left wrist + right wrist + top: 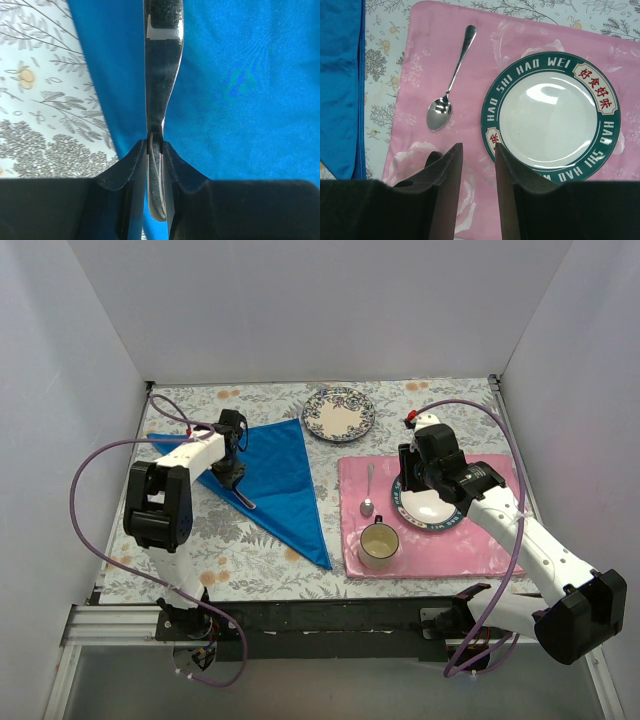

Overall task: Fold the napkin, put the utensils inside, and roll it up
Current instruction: Place the utensil onto the napkin

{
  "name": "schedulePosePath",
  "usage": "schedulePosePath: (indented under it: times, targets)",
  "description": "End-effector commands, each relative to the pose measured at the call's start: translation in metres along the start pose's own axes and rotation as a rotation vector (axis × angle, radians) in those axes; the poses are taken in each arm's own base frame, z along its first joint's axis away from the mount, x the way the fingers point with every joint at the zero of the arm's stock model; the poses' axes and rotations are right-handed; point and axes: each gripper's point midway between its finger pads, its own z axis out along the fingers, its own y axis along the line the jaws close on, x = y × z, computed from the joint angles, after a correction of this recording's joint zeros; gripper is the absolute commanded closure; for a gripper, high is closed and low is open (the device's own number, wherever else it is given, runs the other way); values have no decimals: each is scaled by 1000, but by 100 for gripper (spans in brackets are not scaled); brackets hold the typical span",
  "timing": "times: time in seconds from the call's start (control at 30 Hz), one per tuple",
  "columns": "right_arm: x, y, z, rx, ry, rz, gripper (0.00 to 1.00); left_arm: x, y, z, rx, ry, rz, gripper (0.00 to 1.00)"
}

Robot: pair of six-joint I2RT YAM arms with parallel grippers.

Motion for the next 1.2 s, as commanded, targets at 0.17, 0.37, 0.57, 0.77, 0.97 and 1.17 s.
schedulePosePath:
  times: [0.17, 0.37, 0.57, 0.77, 0.97, 1.17]
  targets:
    - [-5, -1, -1, 1, -24, -7, 60, -4, -15, 4, 0, 12, -53, 100]
    - [-3, 0, 2, -7, -18, -7, 60, 2, -5, 7, -56, 25, -109, 100]
    - [-3, 2, 3, -16, -16, -8, 60, 4, 0, 6, -83, 26, -143, 100]
    - [-1, 2, 3, -18, -12, -5, 60, 6, 1, 9, -95, 29, -159, 100]
    - [-1, 2, 4, -15, -13, -5, 60, 8, 3, 12, -99, 24, -169, 100]
    - [-2, 3, 5, -19, -12, -5, 60, 10, -1, 12, -84, 42, -153, 98]
